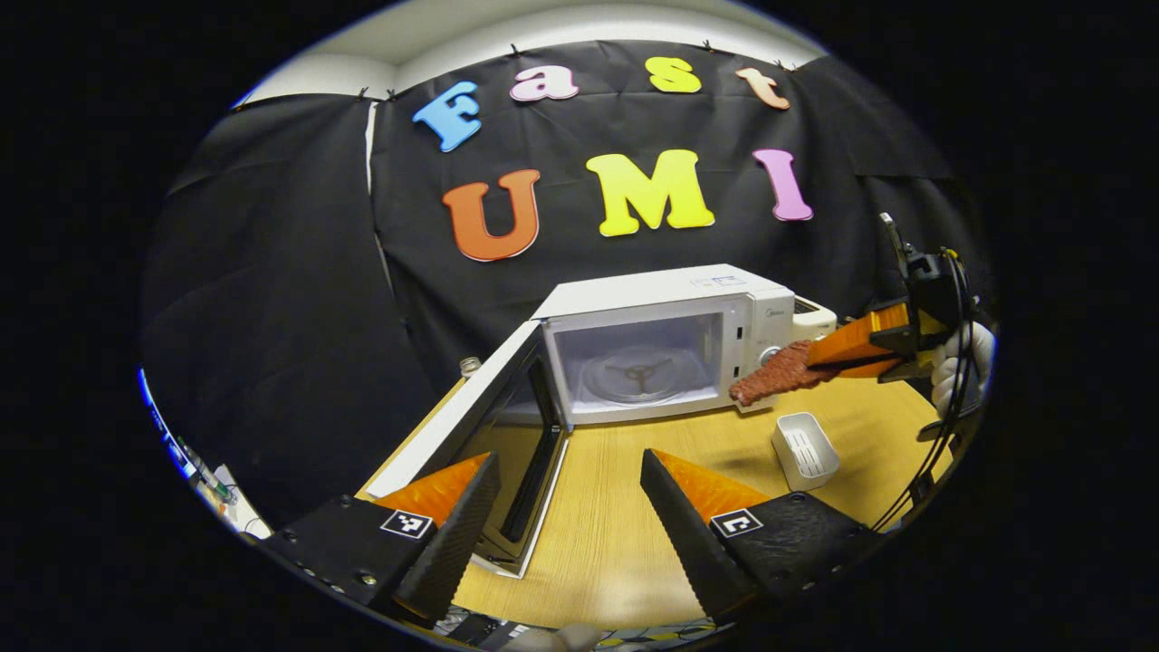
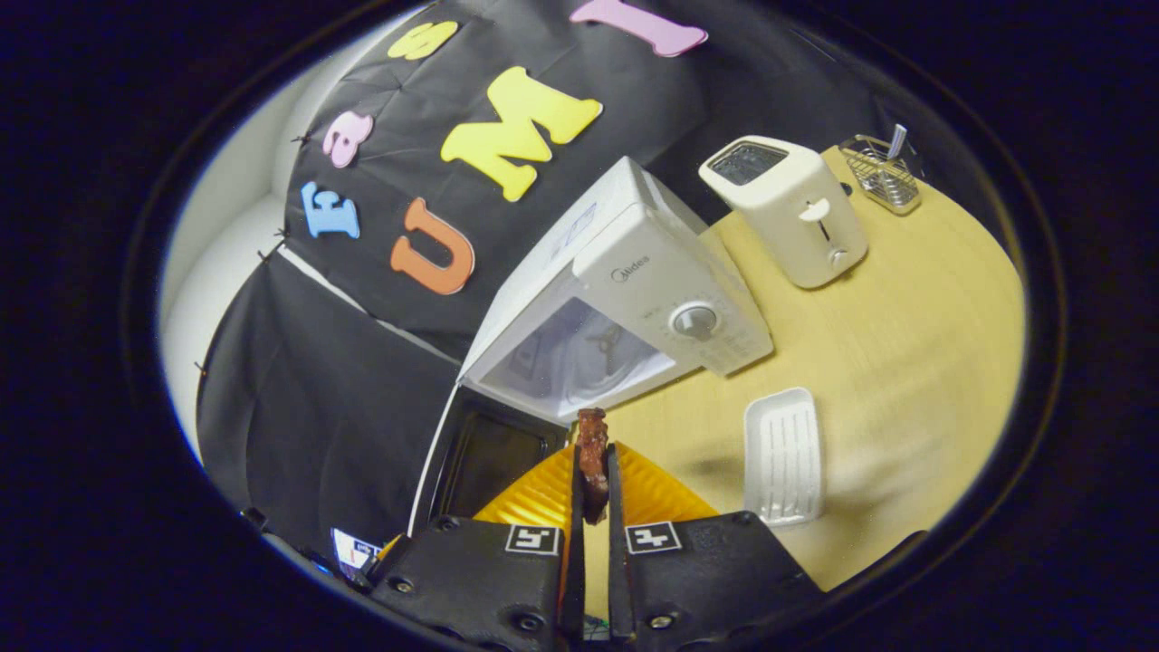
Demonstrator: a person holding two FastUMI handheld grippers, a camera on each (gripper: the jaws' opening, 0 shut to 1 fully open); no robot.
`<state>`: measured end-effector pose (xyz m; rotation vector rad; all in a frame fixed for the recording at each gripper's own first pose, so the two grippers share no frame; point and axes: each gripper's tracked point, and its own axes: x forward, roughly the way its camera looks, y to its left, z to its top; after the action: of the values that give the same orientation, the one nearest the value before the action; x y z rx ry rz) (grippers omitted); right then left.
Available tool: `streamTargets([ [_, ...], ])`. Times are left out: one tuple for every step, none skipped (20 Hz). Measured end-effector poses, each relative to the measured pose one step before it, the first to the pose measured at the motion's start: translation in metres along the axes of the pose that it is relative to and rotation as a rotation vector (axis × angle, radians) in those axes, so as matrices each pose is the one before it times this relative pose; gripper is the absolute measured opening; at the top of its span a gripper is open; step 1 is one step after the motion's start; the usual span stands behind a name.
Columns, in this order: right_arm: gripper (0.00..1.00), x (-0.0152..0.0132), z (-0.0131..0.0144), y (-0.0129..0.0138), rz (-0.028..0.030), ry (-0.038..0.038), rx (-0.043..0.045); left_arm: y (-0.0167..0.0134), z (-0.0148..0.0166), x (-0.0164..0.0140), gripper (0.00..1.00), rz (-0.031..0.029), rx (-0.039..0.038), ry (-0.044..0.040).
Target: Open the microwave oven with the left hand, put the food in, and close the microwave oven.
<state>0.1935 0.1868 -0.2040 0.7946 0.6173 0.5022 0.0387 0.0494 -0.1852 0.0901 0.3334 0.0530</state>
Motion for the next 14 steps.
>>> streamTargets([
  [0.13,0.01284,-0.00554,0.00637,-0.0032,-0.03962,0.02356,0.00353,-0.00114,0.00153,0.95,-0.03126,0.00918,-0.01059],
  [0.13,0.01481,-0.00605,0.00681,0.00787,-0.02612,0.02392,0.00267,-0.00246,0.00065,0.95,-0.02801,0.0077,-0.00734],
  [0.13,0.01406,-0.00363,0.00667,0.01268,-0.04571,0.03246,0.00417,-0.00097,0.0023,0.96,-0.03056,0.003,-0.01283],
  [0.13,0.01717,-0.00551,0.00398,0.00472,-0.02117,0.02361,0.00299,-0.00162,0.00027,0.96,-0.01637,0.00395,-0.00858],
  [0.13,0.01357,-0.00365,0.00035,-0.00648,-0.03569,0.01872,0.00386,-0.00239,0.00017,0.96,-0.01337,0.00558,-0.00651],
  [0.13,0.01313,-0.00088,0.00187,-0.00955,-0.0442,0.0189,0.00375,-0.00406,-0.00063,0.96,-0.00862,0.00605,-0.00922],
  [0.13,0.0124,-0.00388,0.00257,-0.0103,-0.03651,0.0167,0.0042,-0.00304,-0.00125,0.96,-0.0041,0.00592,-0.00724],
  [0.13,0.01148,-0.00038,0.0004,-0.01636,-0.04849,0.0148,0.00289,-0.003,-0.00125,0.96,-0.00355,0.00135,-0.00492],
  [0.13,0.01129,-0.00173,0.00198,-0.01502,-0.04043,0.00436,0.00218,-0.00219,-0.00328,0.95,0.00088,0.00347,-0.00678],
  [0.13,0.01204,-0.00383,0.00148,-0.0136,-0.02622,0.0049,0.00306,-0.00343,-0.00215,0.95,0.00354,0.00336,-0.00386],
  [0.13,0.01218,-0.00504,0.00158,-0.01083,-0.02862,0.01506,0.00155,-0.00393,-0.00313,0.95,-0.00092,-0.00218,0.00088],
  [0.13,0.01338,-0.00443,0.00229,-0.00699,-0.02103,0.02023,0.0021,-0.00162,-0.0034,0.95,0.0007,-0.00537,-0.00573],
  [0.13,0.01437,-0.00706,0.00263,-0.00752,-0.00882,0.00875,0.00114,-0.00165,-0.00258,0.95,-0.00609,-0.0033,-0.00107],
  [0.13,0.01405,-0.00605,0.00069,-0.00671,-0.00851,-0.00108,0.00103,-0.0005,-0.00169,0.95,0.00367,0.01033,-0.00329],
])
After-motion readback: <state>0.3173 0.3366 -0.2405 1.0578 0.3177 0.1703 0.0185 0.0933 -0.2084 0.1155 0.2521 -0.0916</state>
